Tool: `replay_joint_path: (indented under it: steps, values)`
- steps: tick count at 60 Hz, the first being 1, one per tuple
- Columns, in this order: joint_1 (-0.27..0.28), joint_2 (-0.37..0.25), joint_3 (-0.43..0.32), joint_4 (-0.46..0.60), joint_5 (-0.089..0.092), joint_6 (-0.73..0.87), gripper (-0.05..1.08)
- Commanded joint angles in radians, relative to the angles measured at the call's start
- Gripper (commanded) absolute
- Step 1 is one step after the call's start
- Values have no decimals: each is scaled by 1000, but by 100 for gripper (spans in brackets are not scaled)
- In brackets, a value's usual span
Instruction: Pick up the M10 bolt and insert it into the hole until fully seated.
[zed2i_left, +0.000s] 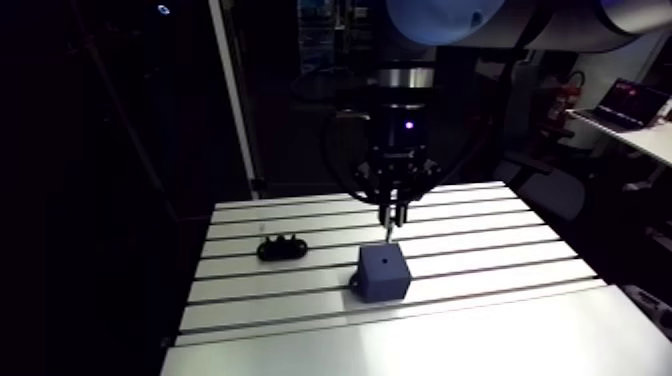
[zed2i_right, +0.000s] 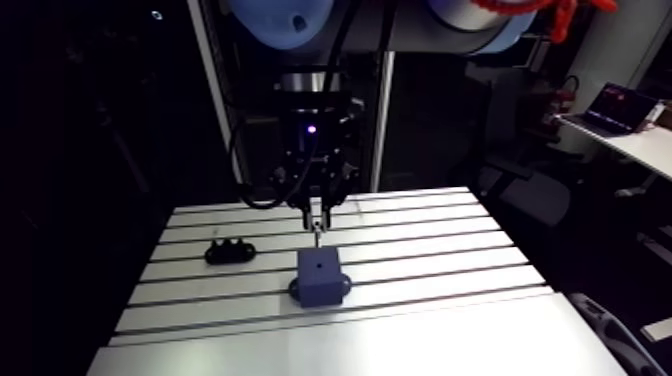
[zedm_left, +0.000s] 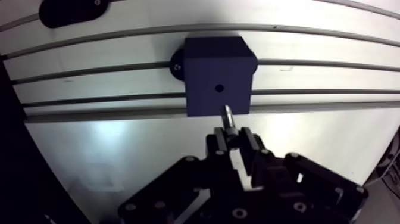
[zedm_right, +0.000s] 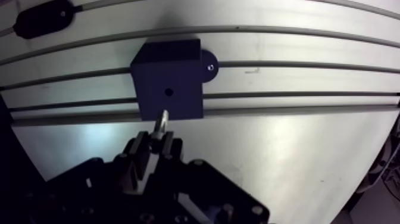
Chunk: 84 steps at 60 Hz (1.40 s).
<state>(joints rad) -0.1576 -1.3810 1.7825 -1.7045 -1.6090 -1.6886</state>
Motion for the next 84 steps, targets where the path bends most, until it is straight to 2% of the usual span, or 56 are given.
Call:
replay_joint_path:
  steps: [1,24,84]
  values:
    - [1,10,5,-14,-1,0,108]
    - [2,36,15,-36,-2,0,108]
    - [4,44,27,-54,-5,0,108]
